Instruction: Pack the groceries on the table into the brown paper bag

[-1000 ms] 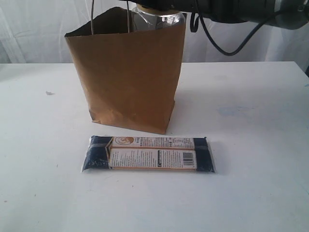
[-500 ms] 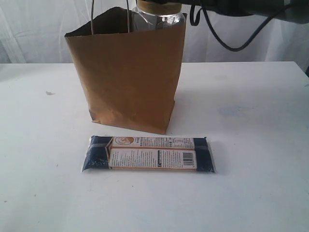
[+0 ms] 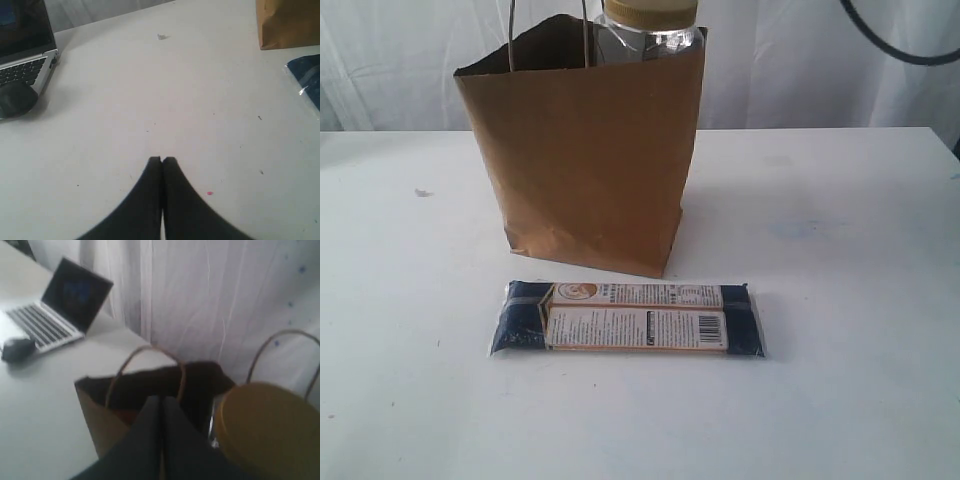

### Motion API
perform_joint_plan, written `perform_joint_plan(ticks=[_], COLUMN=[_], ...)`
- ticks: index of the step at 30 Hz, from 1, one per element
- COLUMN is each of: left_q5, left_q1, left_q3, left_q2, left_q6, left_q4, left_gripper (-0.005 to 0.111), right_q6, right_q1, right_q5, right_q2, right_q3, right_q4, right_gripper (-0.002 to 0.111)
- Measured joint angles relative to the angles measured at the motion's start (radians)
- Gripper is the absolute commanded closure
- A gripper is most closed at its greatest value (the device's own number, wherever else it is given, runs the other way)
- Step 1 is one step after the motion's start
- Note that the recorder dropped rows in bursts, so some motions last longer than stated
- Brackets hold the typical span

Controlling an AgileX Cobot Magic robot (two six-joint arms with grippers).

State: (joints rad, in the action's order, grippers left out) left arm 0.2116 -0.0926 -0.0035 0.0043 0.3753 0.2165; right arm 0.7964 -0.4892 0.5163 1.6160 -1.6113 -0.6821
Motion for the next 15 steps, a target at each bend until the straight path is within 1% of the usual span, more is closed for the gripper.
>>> perform_joint_plan(ticks=[2, 5, 12, 15], left_q5=[0.0, 0.0, 0.0, 0.0], left_q1=[0.0, 0.0, 0.0, 0.0], left_q3=[0.0, 0.0, 0.0, 0.0], left_q2=[0.0, 0.0, 0.0, 0.0], left_q6=[0.0, 0.0, 0.0, 0.0], left_q4=[0.0, 0.0, 0.0, 0.0], left_gripper=[0.107, 0.107, 0.107, 0.107], right_q6=[-0.139, -0.223, -0.285, -0.295], right_q1=[0.0, 0.0, 0.0, 0.0], right_q5=[0.1, 0.215, 0.253, 0.313], right_q2=[-0.028, -0.094, -0.391, -0.51], right_q3=[0.0, 0.019, 0.19, 0.289], right_q4=[0.17, 0.294, 0.337, 0.341], right_gripper=[0.108, 0.108, 0.108, 0.108])
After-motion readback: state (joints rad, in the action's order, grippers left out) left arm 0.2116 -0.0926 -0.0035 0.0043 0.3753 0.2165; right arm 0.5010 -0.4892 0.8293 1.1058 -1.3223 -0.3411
